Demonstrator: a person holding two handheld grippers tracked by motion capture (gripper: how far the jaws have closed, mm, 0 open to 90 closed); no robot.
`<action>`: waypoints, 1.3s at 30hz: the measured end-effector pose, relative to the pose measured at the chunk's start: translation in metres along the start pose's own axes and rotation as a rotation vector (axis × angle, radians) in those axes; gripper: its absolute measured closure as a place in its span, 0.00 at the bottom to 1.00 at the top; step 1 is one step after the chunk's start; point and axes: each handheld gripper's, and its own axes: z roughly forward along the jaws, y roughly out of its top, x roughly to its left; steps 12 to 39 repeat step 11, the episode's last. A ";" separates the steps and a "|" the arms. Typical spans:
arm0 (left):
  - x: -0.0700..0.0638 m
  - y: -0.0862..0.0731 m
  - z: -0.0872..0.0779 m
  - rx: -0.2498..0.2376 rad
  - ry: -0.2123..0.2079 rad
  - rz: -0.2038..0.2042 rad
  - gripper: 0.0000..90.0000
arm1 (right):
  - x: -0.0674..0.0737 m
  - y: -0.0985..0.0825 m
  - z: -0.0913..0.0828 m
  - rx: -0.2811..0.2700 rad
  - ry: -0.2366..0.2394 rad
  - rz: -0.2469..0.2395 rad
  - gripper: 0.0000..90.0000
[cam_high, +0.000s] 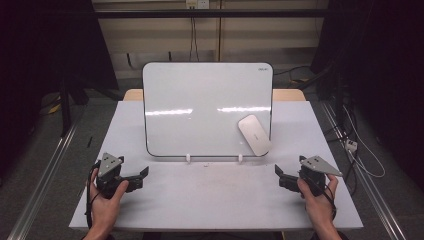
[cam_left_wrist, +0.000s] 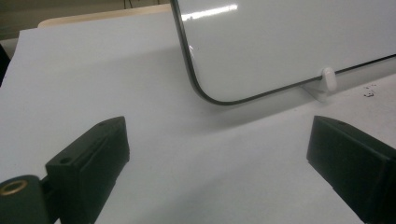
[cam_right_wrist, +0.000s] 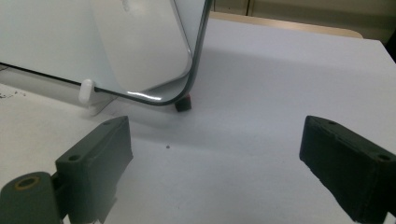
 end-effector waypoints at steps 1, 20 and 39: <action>0.000 0.000 0.000 0.001 0.000 -0.001 0.06 | -0.001 -0.001 -0.001 -0.008 -0.002 0.005 0.10; 0.002 0.000 -0.001 -0.002 -0.003 -0.020 0.07 | -0.001 -0.006 0.000 0.008 0.002 0.004 0.10; 0.002 0.000 -0.001 -0.002 -0.003 -0.020 0.07 | -0.001 -0.006 0.000 0.008 0.002 0.004 0.10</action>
